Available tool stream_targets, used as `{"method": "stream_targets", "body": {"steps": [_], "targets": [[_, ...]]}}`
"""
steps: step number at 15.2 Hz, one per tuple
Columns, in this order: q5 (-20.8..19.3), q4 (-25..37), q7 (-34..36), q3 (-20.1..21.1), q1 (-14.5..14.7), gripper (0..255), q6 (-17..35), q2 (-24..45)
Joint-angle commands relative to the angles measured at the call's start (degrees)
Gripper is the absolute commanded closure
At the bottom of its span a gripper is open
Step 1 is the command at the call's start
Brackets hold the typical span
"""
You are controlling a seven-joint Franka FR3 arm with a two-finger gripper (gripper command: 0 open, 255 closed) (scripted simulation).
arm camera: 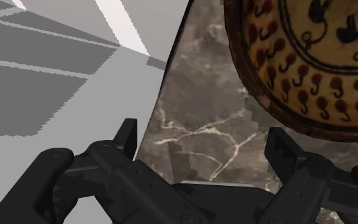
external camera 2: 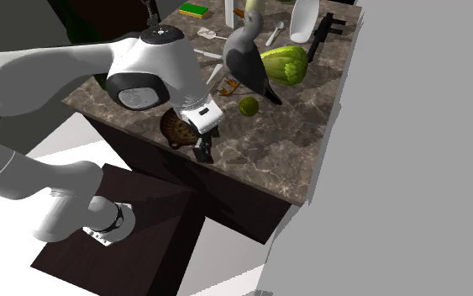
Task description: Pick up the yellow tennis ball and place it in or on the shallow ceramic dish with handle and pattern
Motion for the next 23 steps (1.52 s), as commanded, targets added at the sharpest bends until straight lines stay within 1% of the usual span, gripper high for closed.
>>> {"method": "stream_targets", "body": {"steps": [1, 4, 7, 11, 14, 21, 23], "targets": [[-0.32, 3.22, 2.53, 2.17, 0.22, 0, 0.13, 2.74], [-1.65, 8.38, 6.34, 5.43, 0.44, 0, 0.38, 7.41], [-3.91, 14.17, 10.42, 8.80, 0.74, 0, 0.23, 12.60], [-8.70, 23.10, 16.35, 13.25, 1.87, 0, -0.87, 20.62], [-13.20, 30.13, 20.54, 15.89, 3.73, 0, -2.45, 26.88], [-13.49, 25.18, 20.81, 15.47, 3.60, 0, 2.79, 27.23], [-13.53, 24.81, 20.85, 15.45, 3.58, 0, 3.21, 27.29]]}}
